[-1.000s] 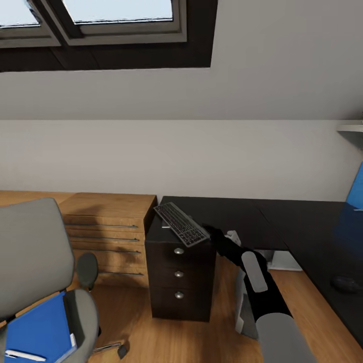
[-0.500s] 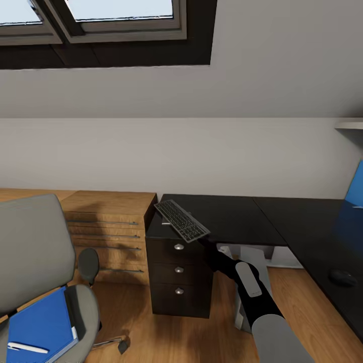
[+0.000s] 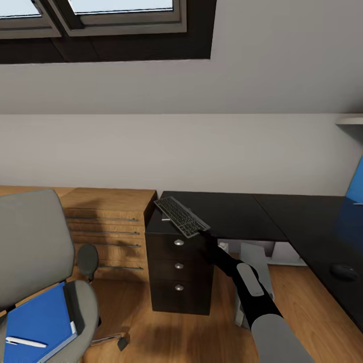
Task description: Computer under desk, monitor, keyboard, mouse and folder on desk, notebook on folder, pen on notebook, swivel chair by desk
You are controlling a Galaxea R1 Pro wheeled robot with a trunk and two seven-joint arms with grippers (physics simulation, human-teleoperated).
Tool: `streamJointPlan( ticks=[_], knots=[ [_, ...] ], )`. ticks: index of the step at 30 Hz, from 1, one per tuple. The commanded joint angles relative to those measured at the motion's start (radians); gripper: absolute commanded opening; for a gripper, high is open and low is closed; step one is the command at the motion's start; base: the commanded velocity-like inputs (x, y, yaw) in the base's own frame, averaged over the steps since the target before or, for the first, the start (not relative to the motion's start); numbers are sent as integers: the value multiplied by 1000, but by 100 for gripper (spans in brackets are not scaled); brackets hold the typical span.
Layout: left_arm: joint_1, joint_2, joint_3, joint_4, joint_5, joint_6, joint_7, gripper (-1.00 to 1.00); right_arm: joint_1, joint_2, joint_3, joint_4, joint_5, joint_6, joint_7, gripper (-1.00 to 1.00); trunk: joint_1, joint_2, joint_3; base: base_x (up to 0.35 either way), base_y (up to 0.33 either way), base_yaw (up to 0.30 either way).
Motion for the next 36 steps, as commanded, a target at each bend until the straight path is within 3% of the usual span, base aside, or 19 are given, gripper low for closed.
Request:
streamJointPlan(
  ticks=[1,4,7,15,20,26,36],
  knots=[
    [0,-1,17,3,11,7,5,100,-1,1,-6,1,0,7,3,100,4,-8,-4,0,0,0],
    [2,-3,73,15,13,13,-3,100,-2,1,-5,3,-1,7,5,100,15,-29,-13,0,0,0],
    [7,-7,132,37,11,16,-56,100,-3,1,-4,3,3,7,3,100,27,-50,-23,0,0,0],
    [25,-25,182,57,12,16,-112,100,-20,1,-3,4,3,-10,-19,100,46,-85,-39,0,0,0],
    [43,-56,258,58,7,11,-119,100,-25,1,-4,4,3,-19,-20,100,46,-85,-39,0,0,0],
    [65,-72,281,60,-3,8,-121,100,-25,1,-3,4,7,-36,-28,100,46,-85,-37,0,0,-5],
    [87,-77,281,64,-6,4,-121,100,-24,1,-4,4,-1,-43,-30,100,46,-85,-35,20,-48,-6]
  ],
)
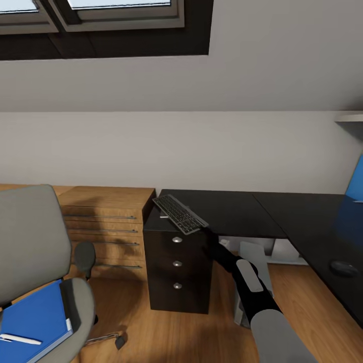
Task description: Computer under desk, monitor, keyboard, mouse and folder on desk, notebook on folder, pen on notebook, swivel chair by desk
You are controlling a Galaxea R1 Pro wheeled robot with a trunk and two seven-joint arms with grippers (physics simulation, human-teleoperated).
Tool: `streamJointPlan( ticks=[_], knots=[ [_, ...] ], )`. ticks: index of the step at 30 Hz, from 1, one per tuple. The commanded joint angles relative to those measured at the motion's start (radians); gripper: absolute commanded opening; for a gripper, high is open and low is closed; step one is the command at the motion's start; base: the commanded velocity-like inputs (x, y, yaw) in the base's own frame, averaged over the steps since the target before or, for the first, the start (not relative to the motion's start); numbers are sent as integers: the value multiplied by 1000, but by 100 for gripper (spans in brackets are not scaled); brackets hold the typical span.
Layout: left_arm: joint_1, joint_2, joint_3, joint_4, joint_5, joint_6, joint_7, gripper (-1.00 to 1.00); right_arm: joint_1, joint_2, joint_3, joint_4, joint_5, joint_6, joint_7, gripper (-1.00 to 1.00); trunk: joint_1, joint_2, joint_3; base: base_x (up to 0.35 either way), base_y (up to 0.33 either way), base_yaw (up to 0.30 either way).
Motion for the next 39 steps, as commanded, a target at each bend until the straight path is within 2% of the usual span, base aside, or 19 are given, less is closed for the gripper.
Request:
streamJointPlan(
  ticks=[1,2,7,21,31,39],
  knots=[
    [0,-1,3,1,6,7,-2,100,-1,1,-7,0,0,7,2,100,0,0,-1,12,-27,0],
    [0,-1,4,6,6,8,-2,100,-1,1,-5,0,0,-29,-7,100,0,0,-1,2,-6,0],
    [7,-1,5,14,7,8,-2,100,-1,1,-6,1,-1,-48,-19,100,0,0,-1,5,-3,0],
    [8,7,6,29,16,10,8,100,-2,1,-6,25,-2,-52,-57,100,0,0,-1,121,61,0],
    [8,6,7,21,22,16,9,100,-4,1,-2,28,-4,-41,-58,100,38,-70,-32,6,3,0],
    [8,4,3,28,7,7,4,100,-5,1,-2,28,-3,-40,-57,100,38,-70,-32,26,18,0]
  ],
)
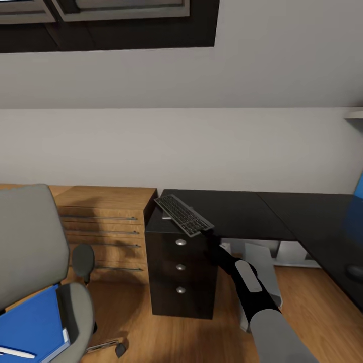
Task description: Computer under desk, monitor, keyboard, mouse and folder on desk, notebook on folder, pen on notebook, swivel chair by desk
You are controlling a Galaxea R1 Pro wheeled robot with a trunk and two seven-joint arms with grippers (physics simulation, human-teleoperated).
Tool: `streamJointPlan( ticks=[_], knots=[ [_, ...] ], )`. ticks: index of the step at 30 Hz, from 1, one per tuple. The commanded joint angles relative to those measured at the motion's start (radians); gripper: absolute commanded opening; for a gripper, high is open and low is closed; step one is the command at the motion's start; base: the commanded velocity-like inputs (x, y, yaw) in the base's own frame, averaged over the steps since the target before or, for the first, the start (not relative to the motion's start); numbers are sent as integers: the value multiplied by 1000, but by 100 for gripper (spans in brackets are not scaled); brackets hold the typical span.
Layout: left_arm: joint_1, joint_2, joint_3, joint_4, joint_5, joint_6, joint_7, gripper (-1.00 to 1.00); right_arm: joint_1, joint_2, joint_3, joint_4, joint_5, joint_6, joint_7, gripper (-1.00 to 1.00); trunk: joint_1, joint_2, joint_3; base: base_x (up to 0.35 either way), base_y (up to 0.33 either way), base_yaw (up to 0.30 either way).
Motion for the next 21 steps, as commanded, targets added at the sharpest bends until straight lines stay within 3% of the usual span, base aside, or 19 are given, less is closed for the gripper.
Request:
streamJointPlan(
  ticks=[1,9,21],
  knots=[
    [0,-1,3,0,4,7,-2,100,-1,1,-6,0,-1,7,2,100,0,0,-1,145,112,0],
    [0,-2,3,20,2,4,-1,100,-1,1,-7,3,0,7,1,100,0,0,-1,190,170,0],
    [0,1,2,31,1,3,9,100,-1,1,-10,15,1,7,1,100,0,0,-1,27,25,0]
  ],
)
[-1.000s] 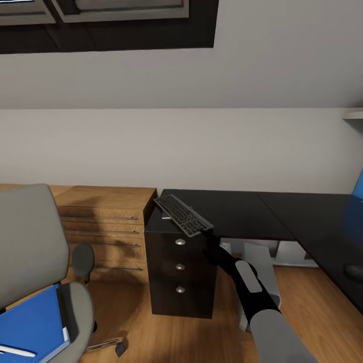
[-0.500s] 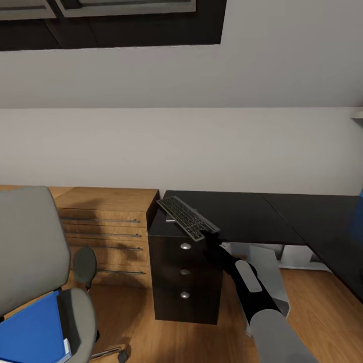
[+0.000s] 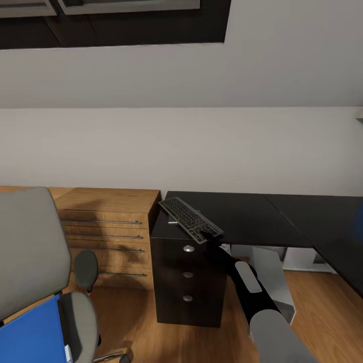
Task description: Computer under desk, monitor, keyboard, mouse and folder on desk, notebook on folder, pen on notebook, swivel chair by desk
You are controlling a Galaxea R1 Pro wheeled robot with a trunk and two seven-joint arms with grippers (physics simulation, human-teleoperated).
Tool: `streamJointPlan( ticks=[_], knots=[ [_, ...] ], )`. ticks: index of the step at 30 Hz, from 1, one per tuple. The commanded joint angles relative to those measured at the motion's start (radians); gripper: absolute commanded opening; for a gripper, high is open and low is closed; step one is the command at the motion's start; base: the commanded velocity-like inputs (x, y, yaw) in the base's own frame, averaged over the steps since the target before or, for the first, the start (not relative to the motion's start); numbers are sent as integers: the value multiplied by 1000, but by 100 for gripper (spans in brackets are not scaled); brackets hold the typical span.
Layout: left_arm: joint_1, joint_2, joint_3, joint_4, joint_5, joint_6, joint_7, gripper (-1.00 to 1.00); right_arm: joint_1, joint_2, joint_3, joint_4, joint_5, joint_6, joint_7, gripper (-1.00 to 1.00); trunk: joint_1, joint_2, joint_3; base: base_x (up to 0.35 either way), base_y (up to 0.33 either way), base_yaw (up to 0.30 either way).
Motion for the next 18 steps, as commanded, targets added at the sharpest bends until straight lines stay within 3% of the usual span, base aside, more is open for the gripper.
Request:
streamJointPlan(
  ticks=[1,8,14,18],
  knots=[
    [0,0,3,-1,5,8,-2,100,-1,1,-6,0,-1,7,2,100,0,0,-1,2,2,0],
    [-2,-2,5,3,16,16,-7,100,-1,1,-8,1,-1,7,2,100,0,0,-1,1,1,0],
    [-2,-4,6,4,18,12,-6,100,-1,1,-8,1,-1,7,2,100,23,-42,-20,0,0,0],
    [-2,-3,6,5,16,10,-8,100,-1,1,-8,1,-1,7,2,100,23,-42,-20,0,0,0]
  ],
)
